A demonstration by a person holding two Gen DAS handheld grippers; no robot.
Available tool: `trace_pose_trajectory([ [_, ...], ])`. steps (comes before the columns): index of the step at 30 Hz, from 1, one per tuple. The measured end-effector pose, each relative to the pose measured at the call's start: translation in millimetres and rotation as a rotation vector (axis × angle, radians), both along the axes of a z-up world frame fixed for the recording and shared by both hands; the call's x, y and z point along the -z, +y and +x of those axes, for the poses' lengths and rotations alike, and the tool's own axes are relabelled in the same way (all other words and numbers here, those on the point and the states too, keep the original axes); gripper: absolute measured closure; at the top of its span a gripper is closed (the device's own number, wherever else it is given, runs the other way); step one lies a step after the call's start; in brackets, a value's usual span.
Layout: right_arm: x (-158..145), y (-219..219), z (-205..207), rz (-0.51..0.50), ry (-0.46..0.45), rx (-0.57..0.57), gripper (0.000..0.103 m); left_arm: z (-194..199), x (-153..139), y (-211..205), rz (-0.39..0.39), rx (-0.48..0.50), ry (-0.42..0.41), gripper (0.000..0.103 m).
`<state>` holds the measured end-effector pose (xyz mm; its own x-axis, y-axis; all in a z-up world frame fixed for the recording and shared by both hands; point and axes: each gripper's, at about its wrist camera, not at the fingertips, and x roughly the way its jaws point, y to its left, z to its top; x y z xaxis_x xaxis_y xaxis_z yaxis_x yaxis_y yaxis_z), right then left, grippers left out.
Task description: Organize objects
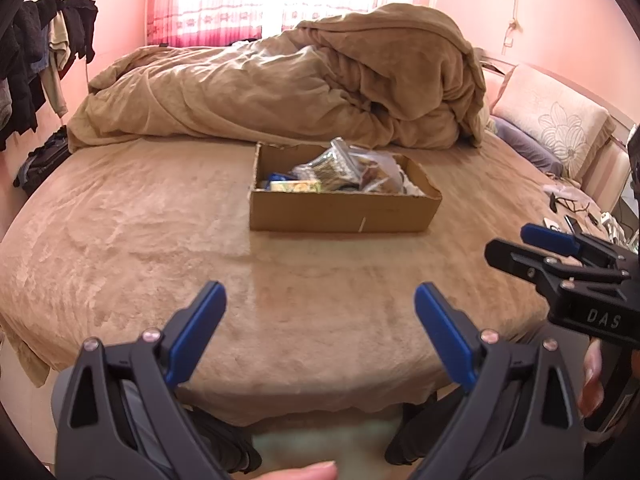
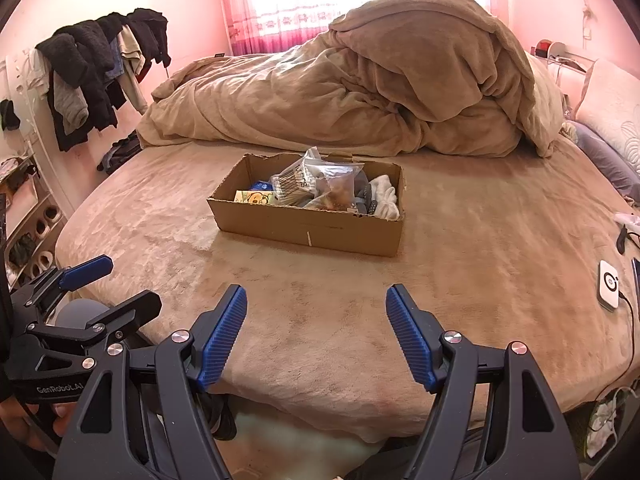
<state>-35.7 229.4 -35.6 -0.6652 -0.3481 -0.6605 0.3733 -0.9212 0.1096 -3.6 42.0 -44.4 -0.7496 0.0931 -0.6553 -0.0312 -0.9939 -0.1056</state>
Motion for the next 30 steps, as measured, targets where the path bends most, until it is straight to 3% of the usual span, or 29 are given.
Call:
trace_pose_trajectory([
  [30,-0.9,-0.2,-2.4,0.018,-0.003,0.019,0.028,0.6,0.6,-2.7,-0.009,-0.013,-0.005,0.007],
])
